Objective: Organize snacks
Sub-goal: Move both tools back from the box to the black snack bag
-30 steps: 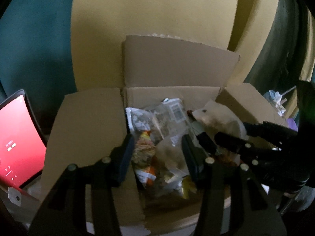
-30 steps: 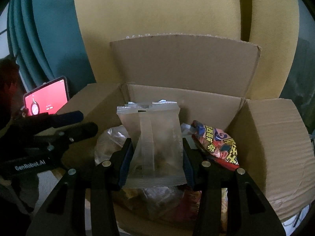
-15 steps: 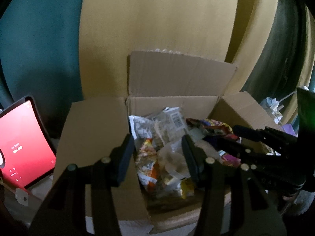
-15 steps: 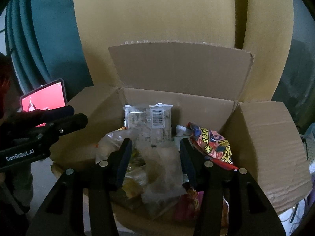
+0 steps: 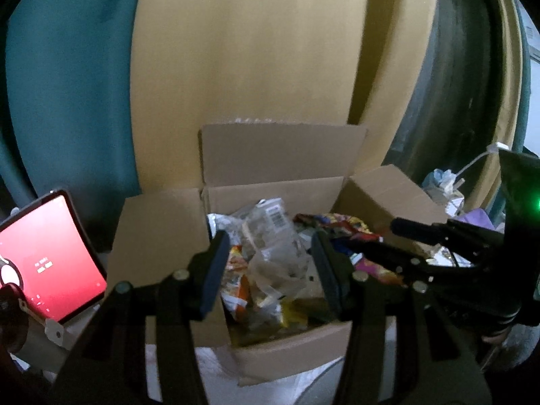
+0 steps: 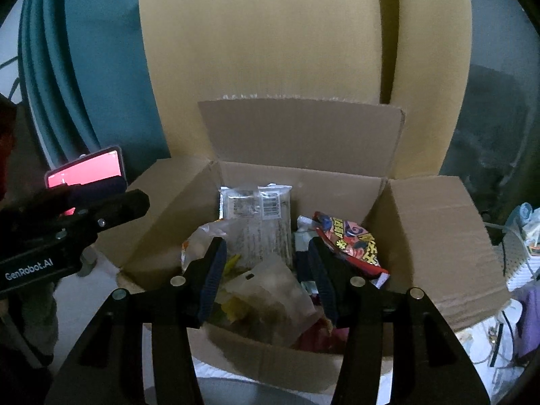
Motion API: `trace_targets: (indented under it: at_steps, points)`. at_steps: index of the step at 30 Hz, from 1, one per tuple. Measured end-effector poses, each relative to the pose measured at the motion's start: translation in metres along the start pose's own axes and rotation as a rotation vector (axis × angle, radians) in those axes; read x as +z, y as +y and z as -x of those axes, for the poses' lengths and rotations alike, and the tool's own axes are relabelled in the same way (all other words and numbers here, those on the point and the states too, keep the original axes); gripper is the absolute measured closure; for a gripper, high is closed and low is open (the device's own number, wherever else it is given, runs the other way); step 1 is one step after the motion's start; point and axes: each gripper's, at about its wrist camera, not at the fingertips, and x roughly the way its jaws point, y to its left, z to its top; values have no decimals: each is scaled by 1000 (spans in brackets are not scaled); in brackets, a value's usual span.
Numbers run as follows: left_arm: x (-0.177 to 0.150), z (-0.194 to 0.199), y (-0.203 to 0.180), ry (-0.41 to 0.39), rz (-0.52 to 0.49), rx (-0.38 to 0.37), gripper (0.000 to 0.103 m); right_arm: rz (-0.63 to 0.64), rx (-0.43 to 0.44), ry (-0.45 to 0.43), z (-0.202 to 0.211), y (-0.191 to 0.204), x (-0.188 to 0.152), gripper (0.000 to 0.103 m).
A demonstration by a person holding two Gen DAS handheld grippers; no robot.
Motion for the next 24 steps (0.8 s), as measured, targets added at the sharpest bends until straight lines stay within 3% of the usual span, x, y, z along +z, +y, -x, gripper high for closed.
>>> trace_targets:
  at_steps: [24]
  points:
    - [-36,88,-38,-72,-24,-45,51,21,-18,-60,88,22,-30,50]
